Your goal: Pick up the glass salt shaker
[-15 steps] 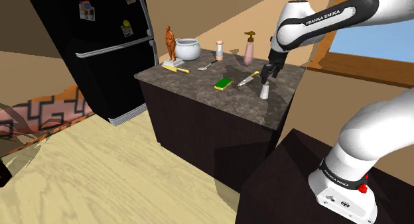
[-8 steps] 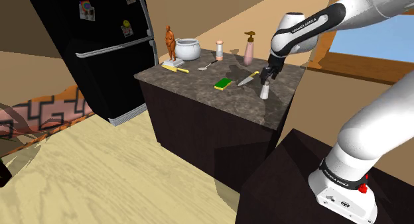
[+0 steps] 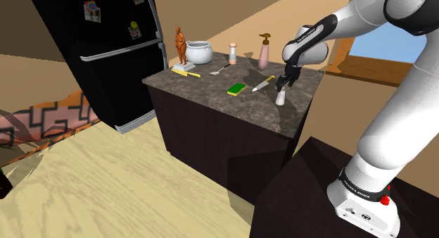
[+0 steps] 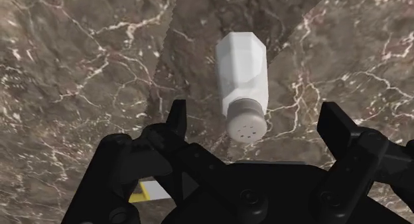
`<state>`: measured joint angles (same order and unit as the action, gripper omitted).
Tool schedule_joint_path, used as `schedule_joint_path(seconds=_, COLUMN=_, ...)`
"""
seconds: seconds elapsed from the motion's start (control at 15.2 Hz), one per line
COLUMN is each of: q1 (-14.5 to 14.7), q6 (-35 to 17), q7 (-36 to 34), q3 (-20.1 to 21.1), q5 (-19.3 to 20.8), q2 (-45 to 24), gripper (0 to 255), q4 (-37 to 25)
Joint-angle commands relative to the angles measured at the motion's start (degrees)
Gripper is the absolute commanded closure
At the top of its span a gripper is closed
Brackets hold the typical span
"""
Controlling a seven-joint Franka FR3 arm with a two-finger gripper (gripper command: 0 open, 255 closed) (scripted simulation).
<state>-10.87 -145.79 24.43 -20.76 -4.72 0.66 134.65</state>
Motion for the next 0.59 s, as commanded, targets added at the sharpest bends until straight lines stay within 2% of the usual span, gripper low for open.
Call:
schedule_joint_path(seconds=0.0, q1=-0.05, q6=-1.51, q7=0.94, q3=-0.09, q5=-1.16, q2=-1.5, gripper=0, q4=0.03)
schedule_joint_path(seconds=0.33, q1=-0.12, q6=-5.66, q7=3.31, q3=0.24, q5=-4.24, q2=-4.9, gripper=0, q4=1.12)
schedule_joint_path(seconds=0.46, q1=-0.15, q6=-5.66, q7=3.3, q3=0.27, q5=-4.22, q2=-4.9, gripper=0, q4=1.12)
schedule_joint_path(seconds=0.53, q1=-0.14, q6=-5.6, q7=3.27, q3=0.29, q5=-4.24, q2=-4.97, gripper=255, q4=1.0)
